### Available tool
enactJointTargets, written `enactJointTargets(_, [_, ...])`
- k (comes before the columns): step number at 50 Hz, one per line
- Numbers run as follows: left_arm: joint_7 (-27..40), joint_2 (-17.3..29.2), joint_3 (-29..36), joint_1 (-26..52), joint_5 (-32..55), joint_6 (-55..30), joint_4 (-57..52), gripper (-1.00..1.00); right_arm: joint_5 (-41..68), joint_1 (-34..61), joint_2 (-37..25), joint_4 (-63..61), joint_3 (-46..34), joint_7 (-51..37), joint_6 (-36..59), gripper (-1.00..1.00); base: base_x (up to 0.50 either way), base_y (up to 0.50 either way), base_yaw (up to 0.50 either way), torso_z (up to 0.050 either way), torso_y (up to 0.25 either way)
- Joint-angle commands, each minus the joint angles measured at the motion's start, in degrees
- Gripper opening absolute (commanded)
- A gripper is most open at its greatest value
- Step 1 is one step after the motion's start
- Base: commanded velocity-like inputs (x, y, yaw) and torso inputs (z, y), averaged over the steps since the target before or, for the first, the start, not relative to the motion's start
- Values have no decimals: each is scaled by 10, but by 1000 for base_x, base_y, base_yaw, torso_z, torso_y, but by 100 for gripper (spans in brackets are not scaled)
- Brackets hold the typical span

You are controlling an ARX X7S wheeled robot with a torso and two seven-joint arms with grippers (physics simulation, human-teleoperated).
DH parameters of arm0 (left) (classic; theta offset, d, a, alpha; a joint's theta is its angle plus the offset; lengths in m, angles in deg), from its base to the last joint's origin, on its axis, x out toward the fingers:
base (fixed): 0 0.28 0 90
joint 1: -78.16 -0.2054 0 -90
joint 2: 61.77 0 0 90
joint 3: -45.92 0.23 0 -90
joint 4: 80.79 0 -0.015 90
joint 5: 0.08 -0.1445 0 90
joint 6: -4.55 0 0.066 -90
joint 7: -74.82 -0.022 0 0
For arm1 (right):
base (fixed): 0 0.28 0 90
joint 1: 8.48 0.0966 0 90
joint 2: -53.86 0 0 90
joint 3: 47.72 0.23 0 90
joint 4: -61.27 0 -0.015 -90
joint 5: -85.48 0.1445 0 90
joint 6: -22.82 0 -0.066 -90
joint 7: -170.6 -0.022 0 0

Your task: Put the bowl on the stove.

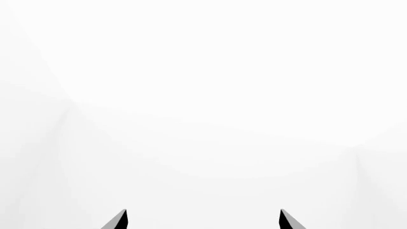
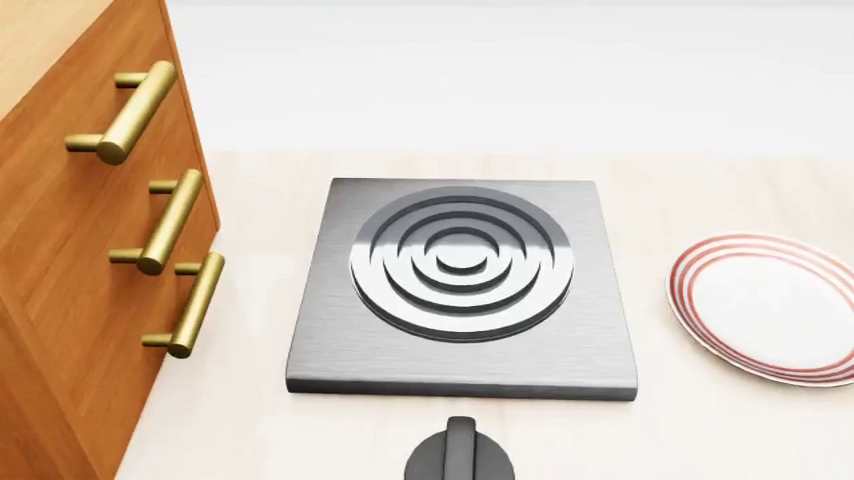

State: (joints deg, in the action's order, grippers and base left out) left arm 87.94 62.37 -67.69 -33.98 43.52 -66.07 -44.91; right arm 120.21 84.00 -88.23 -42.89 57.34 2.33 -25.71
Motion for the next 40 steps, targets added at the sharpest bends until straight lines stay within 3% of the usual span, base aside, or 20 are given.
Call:
enactJointTargets(1, [-2,-13,-15,1,-17,13,7,100,-38,151,-8,-9,-112,30,12,-100,0,0,0,0,0])
enactJointTargets(9, [-1,-12,-15,0,-16,13,7,100,-75,326,31,-14,-247,73,26,-100,0,0,0,0,0])
enactJointTargets(19, [-2,-12,-10,2,-17,15,9,100,-113,446,96,30,-340,103,28,-100,0,0,0,0,0])
enactJointTargets(31, [0,-11,-12,-1,-16,17,7,100,-122,474,136,62,-364,112,4,-100,0,0,0,0,0])
enactJointTargets(40, [-2,-12,-5,3,-19,19,11,100,-79,406,89,-56,-316,97,19,-100,0,0,0,0,0])
